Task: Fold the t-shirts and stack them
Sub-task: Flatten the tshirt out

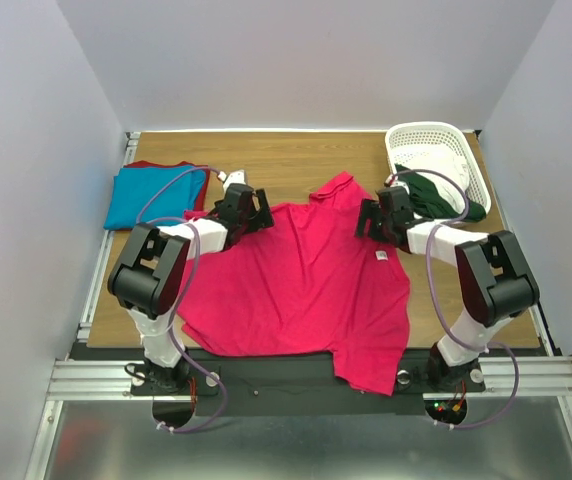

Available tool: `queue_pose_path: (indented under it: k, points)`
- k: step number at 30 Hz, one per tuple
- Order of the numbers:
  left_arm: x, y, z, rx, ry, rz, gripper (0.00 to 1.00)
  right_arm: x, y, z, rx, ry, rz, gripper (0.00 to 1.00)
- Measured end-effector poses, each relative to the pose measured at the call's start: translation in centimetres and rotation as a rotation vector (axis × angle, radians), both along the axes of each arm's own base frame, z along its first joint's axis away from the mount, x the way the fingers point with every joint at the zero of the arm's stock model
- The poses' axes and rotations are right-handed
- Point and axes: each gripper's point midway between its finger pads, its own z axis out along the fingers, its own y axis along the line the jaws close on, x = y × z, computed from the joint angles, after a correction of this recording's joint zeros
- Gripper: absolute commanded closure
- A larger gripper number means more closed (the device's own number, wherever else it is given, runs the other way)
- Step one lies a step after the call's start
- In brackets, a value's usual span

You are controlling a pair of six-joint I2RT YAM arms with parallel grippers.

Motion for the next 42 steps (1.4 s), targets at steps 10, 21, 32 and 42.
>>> queue_pose_path:
  k: [10, 21, 32, 42]
  points:
    - [3.8, -1.0, 0.1, 0.043, -0.020, -0.001, 0.04, 3.5, -0.6, -0.1, -0.045, -0.042, -0.084, 0.12]
    - [7.8, -1.9, 0.1, 0.112, -0.029, -0.034, 0.04, 6.4, -1.0, 0.0, -0.089, -0.061, -0.139, 0.08]
    - [11.9, -2.6, 1.6, 0.124, -0.057, -0.071, 0.04, 8.4, -0.9, 0.3, -0.105, -0.068, -0.158, 0.04]
    - [9.7, -2.8, 8.4, 0.074, -0.157, -0.099, 0.04, 7.6, -0.1, 1.6, -0.068, -0.047, -0.092, 0.04]
